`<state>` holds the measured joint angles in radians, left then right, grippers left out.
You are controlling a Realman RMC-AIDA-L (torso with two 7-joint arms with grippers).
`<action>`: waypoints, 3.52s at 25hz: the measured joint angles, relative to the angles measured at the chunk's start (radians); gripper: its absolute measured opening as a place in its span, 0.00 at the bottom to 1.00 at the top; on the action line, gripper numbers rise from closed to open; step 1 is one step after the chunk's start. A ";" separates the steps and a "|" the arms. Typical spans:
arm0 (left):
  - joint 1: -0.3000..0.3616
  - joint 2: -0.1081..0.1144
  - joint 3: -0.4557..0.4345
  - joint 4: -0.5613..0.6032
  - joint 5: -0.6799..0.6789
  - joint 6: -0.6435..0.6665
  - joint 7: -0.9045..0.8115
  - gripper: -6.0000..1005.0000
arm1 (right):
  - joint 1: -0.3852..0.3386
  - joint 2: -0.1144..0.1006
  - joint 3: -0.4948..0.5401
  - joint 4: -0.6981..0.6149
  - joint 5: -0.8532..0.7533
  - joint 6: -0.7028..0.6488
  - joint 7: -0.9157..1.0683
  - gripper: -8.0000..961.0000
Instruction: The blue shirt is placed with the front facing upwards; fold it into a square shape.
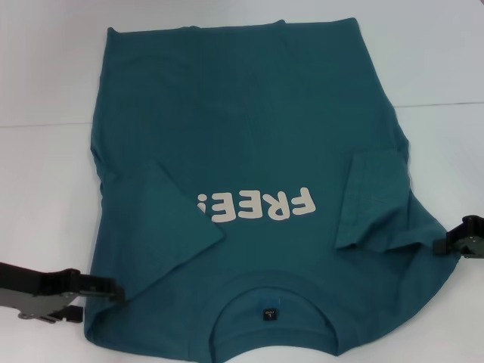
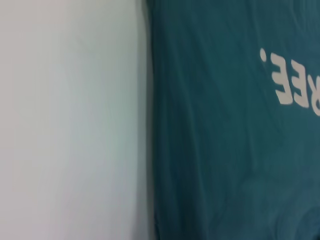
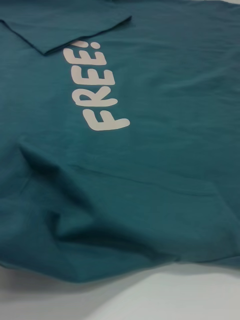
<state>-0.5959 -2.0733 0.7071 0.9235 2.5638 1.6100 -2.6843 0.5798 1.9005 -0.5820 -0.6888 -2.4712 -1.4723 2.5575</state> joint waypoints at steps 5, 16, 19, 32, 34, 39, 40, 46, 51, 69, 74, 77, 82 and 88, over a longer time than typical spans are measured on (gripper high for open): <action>0.002 0.005 -0.004 0.001 0.030 -0.007 -0.005 0.91 | 0.000 0.000 0.000 0.000 0.000 0.000 -0.002 0.05; -0.008 0.000 0.000 -0.006 0.041 -0.005 -0.007 0.91 | 0.000 0.000 -0.001 0.000 0.001 0.000 -0.002 0.05; -0.010 -0.001 0.000 -0.007 0.040 -0.002 -0.008 0.91 | 0.000 0.000 -0.001 0.000 0.002 0.000 -0.002 0.05; -0.026 -0.002 0.000 -0.032 0.041 -0.009 -0.011 0.91 | -0.002 0.000 0.013 0.000 0.002 -0.007 -0.011 0.04; -0.027 -0.001 0.000 -0.032 0.041 -0.009 -0.012 0.91 | -0.002 0.000 0.013 0.000 0.002 -0.007 -0.012 0.04; -0.032 0.000 0.000 -0.039 0.052 -0.010 -0.018 0.91 | -0.002 0.000 0.013 0.000 0.002 -0.008 -0.014 0.04; -0.032 0.000 0.000 -0.041 0.054 -0.010 -0.020 0.91 | -0.002 0.000 0.013 0.000 0.003 -0.008 -0.014 0.04; -0.036 -0.004 0.032 -0.046 0.090 -0.022 -0.024 0.82 | -0.002 -0.001 0.013 0.000 0.010 -0.008 -0.014 0.04; -0.037 -0.008 0.065 -0.047 0.101 -0.042 -0.027 0.68 | -0.002 -0.001 0.013 0.000 0.010 -0.009 -0.014 0.04; -0.042 -0.011 0.092 -0.036 0.105 -0.060 -0.023 0.10 | -0.011 -0.001 0.013 0.000 0.025 -0.014 -0.018 0.04; -0.038 -0.014 0.092 -0.030 0.102 -0.060 0.008 0.10 | -0.017 -0.005 0.017 0.000 0.030 -0.015 -0.037 0.04; -0.028 -0.020 0.087 -0.010 0.099 -0.060 0.026 0.10 | -0.024 -0.007 0.031 -0.003 0.047 -0.020 -0.054 0.04; -0.020 -0.028 0.083 0.015 0.097 -0.068 0.035 0.09 | -0.032 -0.008 0.042 -0.011 0.057 -0.025 -0.063 0.04; -0.020 -0.035 0.091 0.015 0.101 -0.079 0.041 0.08 | -0.032 -0.008 0.042 -0.012 0.057 -0.025 -0.066 0.04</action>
<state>-0.6155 -2.1086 0.7978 0.9388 2.6649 1.5305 -2.6437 0.5474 1.8928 -0.5399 -0.7005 -2.4140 -1.4972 2.4920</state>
